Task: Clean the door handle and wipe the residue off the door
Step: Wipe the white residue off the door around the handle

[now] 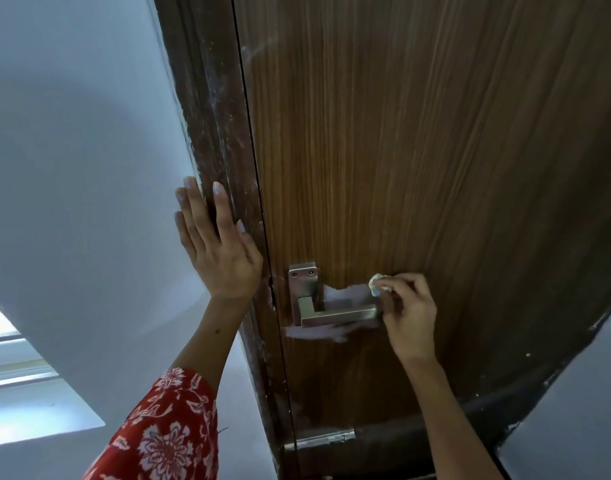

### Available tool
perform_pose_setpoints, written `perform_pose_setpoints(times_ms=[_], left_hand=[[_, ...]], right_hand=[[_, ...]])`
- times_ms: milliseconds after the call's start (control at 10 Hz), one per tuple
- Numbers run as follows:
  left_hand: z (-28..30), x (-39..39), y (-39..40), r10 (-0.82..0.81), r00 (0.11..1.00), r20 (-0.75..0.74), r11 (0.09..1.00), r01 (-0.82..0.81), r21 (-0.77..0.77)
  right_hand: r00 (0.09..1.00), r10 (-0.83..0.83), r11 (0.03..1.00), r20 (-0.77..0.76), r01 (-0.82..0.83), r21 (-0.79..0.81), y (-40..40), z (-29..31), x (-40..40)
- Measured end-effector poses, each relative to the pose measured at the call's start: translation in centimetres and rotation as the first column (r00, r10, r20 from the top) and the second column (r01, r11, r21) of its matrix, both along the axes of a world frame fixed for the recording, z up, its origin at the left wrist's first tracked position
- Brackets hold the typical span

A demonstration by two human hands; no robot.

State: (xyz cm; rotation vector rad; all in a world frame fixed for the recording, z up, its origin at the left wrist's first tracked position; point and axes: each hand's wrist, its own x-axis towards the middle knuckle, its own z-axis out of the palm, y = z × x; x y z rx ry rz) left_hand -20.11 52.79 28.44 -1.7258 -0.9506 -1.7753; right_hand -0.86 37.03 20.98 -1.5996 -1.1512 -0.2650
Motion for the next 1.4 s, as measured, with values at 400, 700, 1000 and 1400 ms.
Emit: perform_pose_setpoints(times_ms=[400,700,1000,1400], left_hand=[[0.0,0.0,0.1,0.000,1.000,0.007,1.000,0.000,0.023],[0.1,0.1,0.0,0.011,1.000,0.020,0.999,-0.011,0.031],[0.2,0.1,-0.2,0.015,1.000,0.021,0.999,-0.015,0.030],[0.2,0.2,-0.1,0.009,1.000,0.023,1.000,-0.009,0.023]], right_hand=[[0.855,-0.087,0.977,-0.511,0.173,0.122,0.6,-3.0,-0.2],[0.790,-0.079,0.975,-0.608,0.190,0.120,0.8,-3.3,-1.8],[0.862,-0.053,0.976,-0.505,0.152,0.158,0.5,-2.3,-2.1],[0.665,-0.035,0.998,-0.746,0.058,0.006,0.8,1.8,-1.7]])
